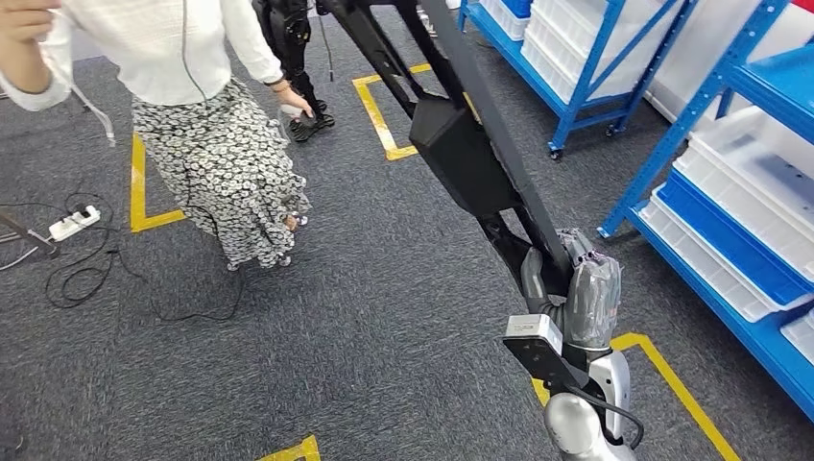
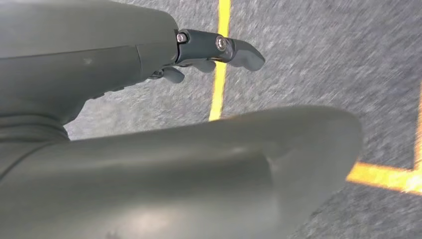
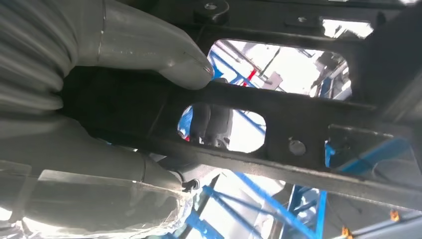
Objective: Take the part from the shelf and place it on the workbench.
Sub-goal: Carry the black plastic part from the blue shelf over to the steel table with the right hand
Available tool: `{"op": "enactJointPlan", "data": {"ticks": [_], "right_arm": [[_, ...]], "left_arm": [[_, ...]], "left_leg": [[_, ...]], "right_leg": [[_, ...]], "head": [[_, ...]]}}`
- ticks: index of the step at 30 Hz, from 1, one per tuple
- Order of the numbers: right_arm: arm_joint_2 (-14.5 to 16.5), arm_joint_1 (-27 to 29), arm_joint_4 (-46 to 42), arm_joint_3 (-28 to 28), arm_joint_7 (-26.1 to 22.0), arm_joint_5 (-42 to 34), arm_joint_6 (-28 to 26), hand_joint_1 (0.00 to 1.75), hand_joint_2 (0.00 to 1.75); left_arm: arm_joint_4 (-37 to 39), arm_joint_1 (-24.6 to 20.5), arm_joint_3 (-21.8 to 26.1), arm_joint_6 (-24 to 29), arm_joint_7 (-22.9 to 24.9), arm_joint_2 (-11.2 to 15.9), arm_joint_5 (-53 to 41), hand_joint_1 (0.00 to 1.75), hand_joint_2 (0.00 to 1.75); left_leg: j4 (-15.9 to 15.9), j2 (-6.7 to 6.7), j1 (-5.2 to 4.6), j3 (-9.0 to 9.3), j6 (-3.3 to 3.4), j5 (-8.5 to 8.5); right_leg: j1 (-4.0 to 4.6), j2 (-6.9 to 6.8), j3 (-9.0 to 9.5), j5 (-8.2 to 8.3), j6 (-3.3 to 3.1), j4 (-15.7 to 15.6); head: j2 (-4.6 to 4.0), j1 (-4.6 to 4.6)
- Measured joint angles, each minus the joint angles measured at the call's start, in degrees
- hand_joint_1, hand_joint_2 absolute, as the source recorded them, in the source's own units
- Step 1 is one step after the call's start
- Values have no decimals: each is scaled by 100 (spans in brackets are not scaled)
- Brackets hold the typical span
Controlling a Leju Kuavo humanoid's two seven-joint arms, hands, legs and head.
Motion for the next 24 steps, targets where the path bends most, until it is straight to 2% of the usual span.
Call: {"op": "enactJointPlan", "data": {"ticks": [2, 3, 4, 5, 6, 8, 9, 10, 12, 13, 15, 17, 19, 20, 21, 22, 24], "right_arm": [[-24, 101, 9, -37, -73, 32, -42, 175, 175], [-33, 129, 13, -44, -92, 32, -52, 175, 175], [-40, 134, 23, -48, -101, 18, -41, 175, 175], [-46, 117, 36, -50, -100, -13, -20, 175, 175], [-48, 76, 46, -51, -93, -49, 19, 175, 175], [-49, -51, 61, -48, -37, -103, 122, 175, 175], [-43, -129, 63, -45, 8, -123, 175, 175, 175], [-33, -206, 65, -42, 58, -143, 219, 175, 175], [-14, -332, 76, -32, 136, -153, 278, 175, 175], [-4, -382, 89, -24, 164, -139, 292, 175, 175], [18, -451, 124, -2, 198, -101, 300, 175, 175], [40, -476, 154, 10, 208, -85, 299, 175, 175], [50, -484, 189, 14, 209, -81, 299, 175, 175], [52, -489, 207, 16, 209, -77, 299, 175, 175], [56, -496, 223, 18, 209, -72, 299, 175, 175], [61, -507, 237, 20, 214, -52, 294, 175, 175], [65, -558, 251, 27, 264, 46, 264, 175, 175]], "left_arm": [[-3, -10, 39, -2, -117, -5, 38, 0, 0], [-4, -18, 64, 1, -147, -3, 52, 0, 0], [-5, -23, 86, -3, -163, -2, 56, 0, 0], [-5, -24, 104, -31, -182, -3, 52, 0, 0], [-5, -21, 113, -88, -215, -3, 45, 0, 0], [-5, -15, 120, -244, -320, -4, 25, 0, 0], [-5, -15, 121, -299, -366, -4, 12, 0, 0], [-5, -17, 121, -332, -398, -3, 2, 0, 0], [-3, -2, 124, -403, -419, -2, -4, 0, 0], [-2, 13, 127, -454, -420, 3, -2, 0, 0], [1, 34, 137, -542, -419, 9, 4, 0, 0], [2, 25, 142, -576, -418, 9, 8, 0, 0], [2, 15, 143, -590, -418, 6, 8, 0, 0], [2, 15, 143, -591, -418, 5, 8, 0, 0], [2, 18, 144, -591, -417, 4, 8, 0, 0], [2, 19, 145, -595, -406, 6, 3, 0, 0], [1, 10, 145, -586, -356, 30, -44, 0, 0]], "left_leg": [[-58, -122, 3, 42, 60, 21], [-56, -192, -1, 42, 76, 17], [-55, -265, -3, 44, 81, 9], [-53, -336, -4, 49, 80, 2], [-50, -405, -3, 57, 71, -6], [-24, -537, -1, 66, 31, -30], [11, -597, -13, 57, -3, -54], [42, -646, -23, 40, -36, -75], [78, -716, -27, 8, -93, -98], [90, -702, -10, -1, -114, -104], [293, -483, 6, -75, -167, -218], [930, -198, 17, -366, -214, -538], [1641, -112, 34, -750, -225, -813], [1774, -104, 33, -841, -213, -812], [1682, -100, 25, -816, -182, -708], [1372, -72, 2, -670, -125, -521], [577, 131, -106, -268, 35, -201]], "right_leg": [[-15, 240, -357, -272, -52, 664], [-21, 299, -599, -404, -68, 1066], [-25, 322, -799, -463, -56, 1350], [-29, 332, -908, -429, -19, 1439], [-37, 338, -893, -297, 36, 1290], [-82, 429, -606, 88, 141, 536], [-99, 484, -456, 240, 145, 202], [-103, 526, -355, 330, 114, -10], [-73, 510, -299, 377, -7, -89], [-76, 478, -289, 384, -56, -87], [-86, 414, -250, 387, -134, -95], [-55, 329, -210, 360, -203, -99], [-2, 222, -189, 330, -247, -98], [22, 171, -180, 318, -260, -98], [44, 123, -167, 306, -271, -98], [64, 78, -150, 293, -283, -99], [95, -7, -120, 268, -290, -107]], "head": [[0, 22], [0, 27], [0, 32], [0, 33], [0, 36], [0, 47], [0, 56], [0, 57], [0, 59], [0, 55], [0, 38], [0, 15], [0, 7], [0, 6], [0, 6], [0, 6], [0, 13]]}}
